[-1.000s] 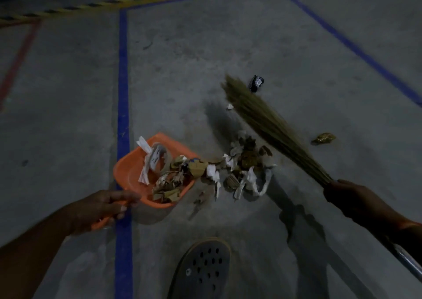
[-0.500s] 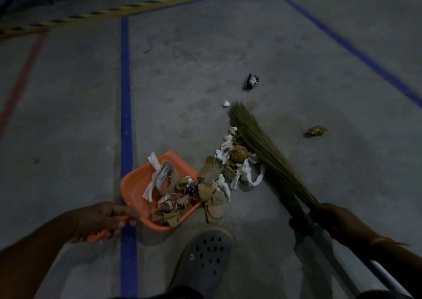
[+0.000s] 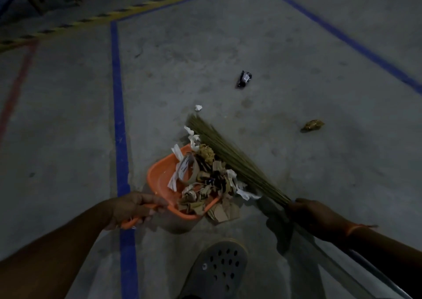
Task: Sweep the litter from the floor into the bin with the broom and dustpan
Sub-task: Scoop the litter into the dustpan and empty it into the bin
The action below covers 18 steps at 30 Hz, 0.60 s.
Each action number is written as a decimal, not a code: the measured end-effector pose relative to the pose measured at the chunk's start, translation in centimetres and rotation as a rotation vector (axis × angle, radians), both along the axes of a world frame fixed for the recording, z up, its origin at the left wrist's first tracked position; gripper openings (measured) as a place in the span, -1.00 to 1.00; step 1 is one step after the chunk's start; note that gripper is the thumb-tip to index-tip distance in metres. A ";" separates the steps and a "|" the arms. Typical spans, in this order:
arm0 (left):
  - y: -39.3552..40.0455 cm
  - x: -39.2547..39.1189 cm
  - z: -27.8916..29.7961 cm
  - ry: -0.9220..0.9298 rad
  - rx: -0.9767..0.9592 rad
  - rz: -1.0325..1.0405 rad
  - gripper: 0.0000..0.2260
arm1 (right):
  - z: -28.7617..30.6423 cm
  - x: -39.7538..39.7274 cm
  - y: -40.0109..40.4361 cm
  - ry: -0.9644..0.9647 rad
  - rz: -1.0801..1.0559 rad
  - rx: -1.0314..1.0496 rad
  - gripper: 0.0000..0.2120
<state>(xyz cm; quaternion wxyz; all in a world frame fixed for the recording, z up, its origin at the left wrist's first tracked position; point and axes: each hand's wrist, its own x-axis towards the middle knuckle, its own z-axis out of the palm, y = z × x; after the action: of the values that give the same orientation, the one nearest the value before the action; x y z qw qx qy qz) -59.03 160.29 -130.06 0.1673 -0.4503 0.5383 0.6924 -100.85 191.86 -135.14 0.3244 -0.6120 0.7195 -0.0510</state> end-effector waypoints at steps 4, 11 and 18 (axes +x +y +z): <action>-0.4 -1.1 -0.5 0.025 0.043 0.046 -0.63 | -1.3 -0.3 1.0 -0.018 -0.045 0.025 -0.65; -1.3 -1.9 -0.8 0.054 0.028 0.040 -0.61 | 0.3 0.0 1.3 -0.036 0.025 -0.024 -0.83; -1.2 -3.3 0.1 0.075 0.018 0.061 -0.66 | 1.2 -0.3 1.4 -0.005 0.089 -0.117 -0.69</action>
<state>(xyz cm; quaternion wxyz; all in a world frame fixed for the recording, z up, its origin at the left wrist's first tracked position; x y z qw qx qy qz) -62.30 159.08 -129.98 0.1298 -0.4389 0.5240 0.7183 -101.14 193.24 -133.92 0.2917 -0.6611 0.6867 -0.0798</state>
